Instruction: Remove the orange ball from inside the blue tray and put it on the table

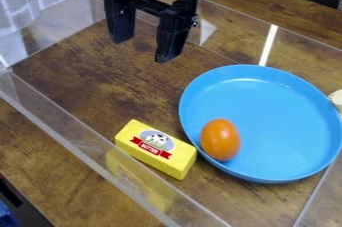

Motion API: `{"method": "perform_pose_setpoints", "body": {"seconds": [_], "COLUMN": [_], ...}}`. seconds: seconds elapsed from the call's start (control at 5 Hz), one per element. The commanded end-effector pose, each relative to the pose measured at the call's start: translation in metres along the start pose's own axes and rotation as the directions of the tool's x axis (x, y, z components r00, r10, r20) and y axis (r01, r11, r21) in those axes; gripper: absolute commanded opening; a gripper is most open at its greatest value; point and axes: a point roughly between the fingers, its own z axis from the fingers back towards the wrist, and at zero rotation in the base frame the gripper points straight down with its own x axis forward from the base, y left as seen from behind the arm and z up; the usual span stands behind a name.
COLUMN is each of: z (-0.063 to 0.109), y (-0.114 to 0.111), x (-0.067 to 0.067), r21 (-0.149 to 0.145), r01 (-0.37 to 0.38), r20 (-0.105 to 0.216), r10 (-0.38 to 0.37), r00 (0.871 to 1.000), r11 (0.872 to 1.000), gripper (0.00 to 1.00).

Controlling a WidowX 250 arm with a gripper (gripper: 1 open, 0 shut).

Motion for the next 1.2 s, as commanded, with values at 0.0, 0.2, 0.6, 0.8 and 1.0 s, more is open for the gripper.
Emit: {"method": "perform_pose_setpoints", "body": {"seconds": [0.0,0.2,0.6,0.8,1.0], "z": [-0.006,-0.012,-0.023,-0.029,-0.036], "y": [-0.003,-0.006,-0.021,-0.025,-0.033], "x": [0.000,0.000,0.000,0.000,0.002], "r21": [-0.001,-0.002,0.000,-0.002,-0.002], "r01": [0.015,0.030,0.107,0.129,0.175], "r20": [-0.012,-0.024,-0.029,-0.038,-0.037], "r10": [-0.015,-0.030,-0.107,-0.129,-0.175], "r00": [1.000,0.999,0.994,0.991,0.984], "r11": [1.000,1.000,0.994,0.992,0.985], "gripper": [1.00,1.00,1.00,1.00,1.00]}}
